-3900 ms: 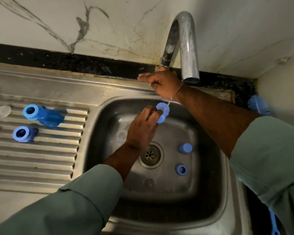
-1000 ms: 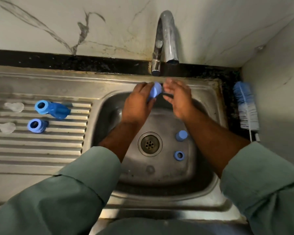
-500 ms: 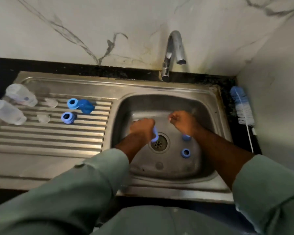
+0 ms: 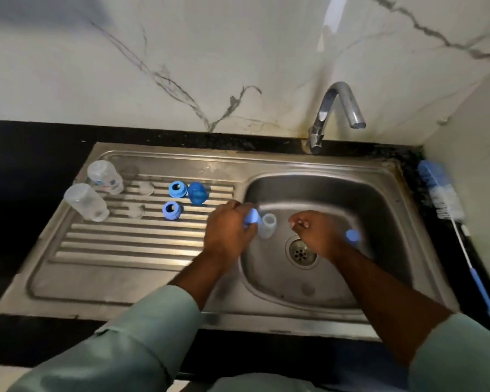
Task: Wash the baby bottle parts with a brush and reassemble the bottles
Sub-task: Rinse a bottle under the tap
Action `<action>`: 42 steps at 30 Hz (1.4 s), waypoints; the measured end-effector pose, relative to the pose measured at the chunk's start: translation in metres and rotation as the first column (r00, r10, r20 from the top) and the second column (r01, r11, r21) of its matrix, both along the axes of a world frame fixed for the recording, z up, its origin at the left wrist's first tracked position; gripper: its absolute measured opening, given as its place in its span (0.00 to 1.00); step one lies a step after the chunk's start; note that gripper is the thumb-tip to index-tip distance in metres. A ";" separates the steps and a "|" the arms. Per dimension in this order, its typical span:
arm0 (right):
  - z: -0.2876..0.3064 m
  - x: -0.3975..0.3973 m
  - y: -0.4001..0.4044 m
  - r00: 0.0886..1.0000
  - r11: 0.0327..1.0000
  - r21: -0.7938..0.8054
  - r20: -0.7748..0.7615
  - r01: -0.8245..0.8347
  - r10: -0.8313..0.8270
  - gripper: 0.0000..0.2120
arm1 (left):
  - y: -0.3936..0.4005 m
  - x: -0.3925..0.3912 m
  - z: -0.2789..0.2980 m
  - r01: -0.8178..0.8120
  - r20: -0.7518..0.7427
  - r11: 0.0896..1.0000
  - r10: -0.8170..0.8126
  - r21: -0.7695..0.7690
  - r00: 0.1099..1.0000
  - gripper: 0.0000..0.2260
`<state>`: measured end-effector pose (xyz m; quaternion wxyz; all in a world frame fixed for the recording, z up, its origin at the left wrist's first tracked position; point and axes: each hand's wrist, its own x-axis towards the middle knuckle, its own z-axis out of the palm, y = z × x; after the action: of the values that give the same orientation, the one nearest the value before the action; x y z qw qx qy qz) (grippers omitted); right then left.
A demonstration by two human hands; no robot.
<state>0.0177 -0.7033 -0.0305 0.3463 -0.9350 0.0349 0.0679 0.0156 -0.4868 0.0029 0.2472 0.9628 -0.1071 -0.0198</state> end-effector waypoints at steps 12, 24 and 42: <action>-0.006 0.047 0.146 0.970 0.944 0.221 0.051 -0.245 0.239 0.05 | 0.113 0.043 0.009 -0.122 -0.083 0.930 0.160 0.347 0.984 0.20; -0.023 0.055 0.169 0.998 0.994 0.089 0.014 -0.061 0.060 0.08 | 0.123 0.060 -0.014 0.057 -0.102 0.923 -0.019 0.381 0.995 0.21; -0.055 0.052 0.006 0.979 0.990 0.043 -0.157 0.135 -0.126 0.14 | -0.077 0.062 -0.085 -0.140 -0.406 0.972 0.051 -0.191 0.912 0.26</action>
<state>0.0700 -0.6973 -0.0856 0.3711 -0.9131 0.1210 0.1179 0.0779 -0.5636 -0.0819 0.3677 0.9100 -0.0087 -0.1915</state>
